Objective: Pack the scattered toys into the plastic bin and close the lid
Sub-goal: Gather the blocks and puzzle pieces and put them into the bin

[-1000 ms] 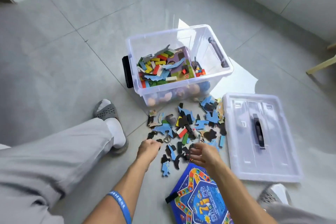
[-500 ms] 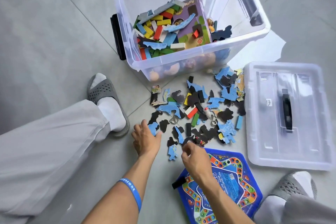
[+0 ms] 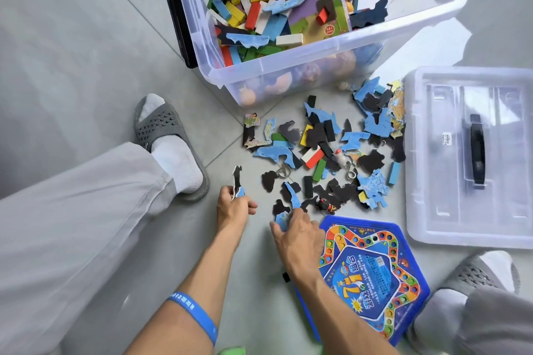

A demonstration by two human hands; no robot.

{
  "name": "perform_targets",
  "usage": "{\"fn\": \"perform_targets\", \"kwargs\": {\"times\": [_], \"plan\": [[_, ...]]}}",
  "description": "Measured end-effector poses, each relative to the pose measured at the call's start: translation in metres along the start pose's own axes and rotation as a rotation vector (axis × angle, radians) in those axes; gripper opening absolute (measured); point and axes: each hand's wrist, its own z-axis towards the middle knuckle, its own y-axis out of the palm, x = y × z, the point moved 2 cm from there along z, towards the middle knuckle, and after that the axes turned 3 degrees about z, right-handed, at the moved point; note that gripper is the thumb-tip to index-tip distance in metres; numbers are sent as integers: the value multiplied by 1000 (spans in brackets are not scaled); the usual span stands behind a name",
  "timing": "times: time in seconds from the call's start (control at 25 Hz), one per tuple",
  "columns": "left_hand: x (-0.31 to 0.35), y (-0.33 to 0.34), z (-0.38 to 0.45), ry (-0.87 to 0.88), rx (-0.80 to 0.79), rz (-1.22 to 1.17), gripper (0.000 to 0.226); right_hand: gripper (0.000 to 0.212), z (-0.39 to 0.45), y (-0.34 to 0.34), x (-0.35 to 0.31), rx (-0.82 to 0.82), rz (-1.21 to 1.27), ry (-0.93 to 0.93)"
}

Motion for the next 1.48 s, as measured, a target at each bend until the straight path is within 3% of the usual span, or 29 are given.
{"fn": "perform_targets", "kwargs": {"times": [0.2,0.36,0.6,0.76,0.88,0.96,1.12,1.24,1.32,1.48], "plan": [[3,-12,-9,-24,-143,-129,28,31,9,6,-11,-34,10,7],[12,-9,-6,-16,-92,-146,24,22,10,1,-9,-28,126,-17],[14,-6,-3,148,45,171,10,17,14,-3,-8,-125,351,-81],[26,28,-5,460,63,578,41,15,25,-22,16,-7,419,-32],[27,41,-4,521,99,677,50,11,38,-30,19,56,334,-78],[25,39,2,474,98,682,48,12,41,-28,11,50,266,-137],[32,38,9,371,33,639,27,22,45,-25,0,5,177,-116],[30,35,7,310,-40,524,17,18,46,-26,-6,11,132,-78],[26,32,1,203,-74,356,22,8,41,-27,-8,32,64,-56],[15,30,-16,-81,-182,-186,25,23,34,-22,-5,36,-15,-116]]}}
